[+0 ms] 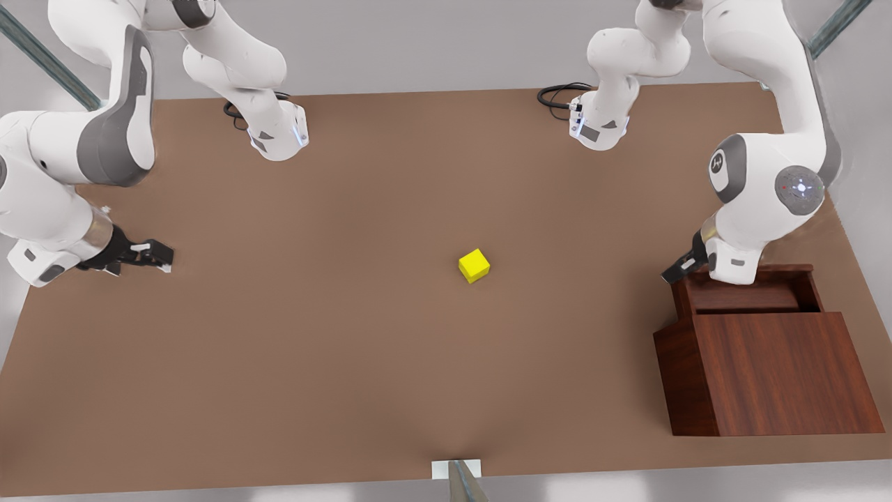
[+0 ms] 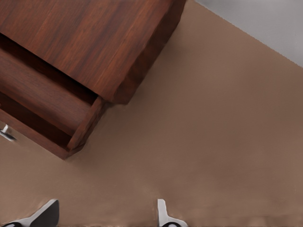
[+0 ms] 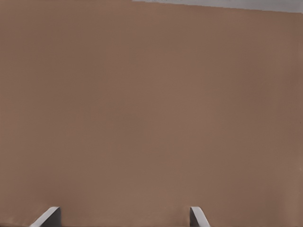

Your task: Open the drawer with left arm, place the square in the middle with right arm, and place the square in the drawer with left arm

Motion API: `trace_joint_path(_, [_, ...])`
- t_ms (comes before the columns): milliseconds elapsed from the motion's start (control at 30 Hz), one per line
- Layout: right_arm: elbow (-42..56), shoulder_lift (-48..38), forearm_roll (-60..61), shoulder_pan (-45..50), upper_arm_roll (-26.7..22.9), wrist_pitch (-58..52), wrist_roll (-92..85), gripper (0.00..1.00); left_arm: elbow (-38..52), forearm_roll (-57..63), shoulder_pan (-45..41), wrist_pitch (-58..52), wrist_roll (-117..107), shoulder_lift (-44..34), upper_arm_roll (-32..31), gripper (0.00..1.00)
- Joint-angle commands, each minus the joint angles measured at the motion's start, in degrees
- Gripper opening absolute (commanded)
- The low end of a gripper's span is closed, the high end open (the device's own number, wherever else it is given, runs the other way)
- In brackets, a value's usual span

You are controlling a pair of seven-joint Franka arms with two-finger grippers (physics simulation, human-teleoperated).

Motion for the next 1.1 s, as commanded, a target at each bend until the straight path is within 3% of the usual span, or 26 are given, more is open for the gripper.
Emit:
trace_joint_path(0, [-0.1,-0.5,0.0,1.2,-0.8,0.1,0.0,1.00,0.5,-0.6,3.1,0.0,-0.3,0.1,-1.6,1.00])
trace_joint_path(133, [-0.7,-1.1,1.2,3.3,-2.5,1.0,0.5,1.00,8.1,0.1,3.1,-3.4,0.9,8.1,-18.4,1.00])
trace_joint_path(200, [-0.6,-0.7,1.3,3.3,-2.5,1.0,0.6,1.00,8.1,0.9,2.5,-3.9,11.6,10.2,-22.8,1.00])
trace_joint_path(267, [0.7,-0.3,1.3,3.4,-2.5,0.3,0.5,1.00,9.2,1.8,-2.6,-3.1,14.5,13.1,-23.0,1.00])
trace_joint_path(367, [1.6,-0.2,1.4,2.6,-2.7,0.2,0.5,1.00,10.5,14.1,-13.2,5.0,13.8,18.6,-23.0,1.00])
trace_joint_path(433, [2.0,-0.1,1.8,2.7,-2.7,0.3,0.5,1.00,10.4,14.4,-16.8,10.9,13.3,21.5,-22.9,1.00])
trace_joint_path(600, [2.8,0.0,1.7,2.6,-2.7,0.2,0.5,1.00,9.8,16.1,-17.1,14.8,19.1,26.7,-22.8,1.00])
trace_joint_path(667, [2.8,0.0,1.7,2.6,-2.7,0.3,0.5,1.00,9.8,23.2,-17.7,16.8,26.1,28.4,-22.8,1.00])
trace_joint_path(900, [2.8,0.0,1.7,1.6,-2.8,0.3,0.3,1.00,10.4,20.4,-17.8,25.7,31.3,32.8,-23.0,1.00])
trace_joint_path(1067, [2.9,-0.1,1.7,1.2,-2.8,0.2,0.4,1.00,9.0,19.5,-18.0,26.1,31.4,32.2,-23.1,1.00])
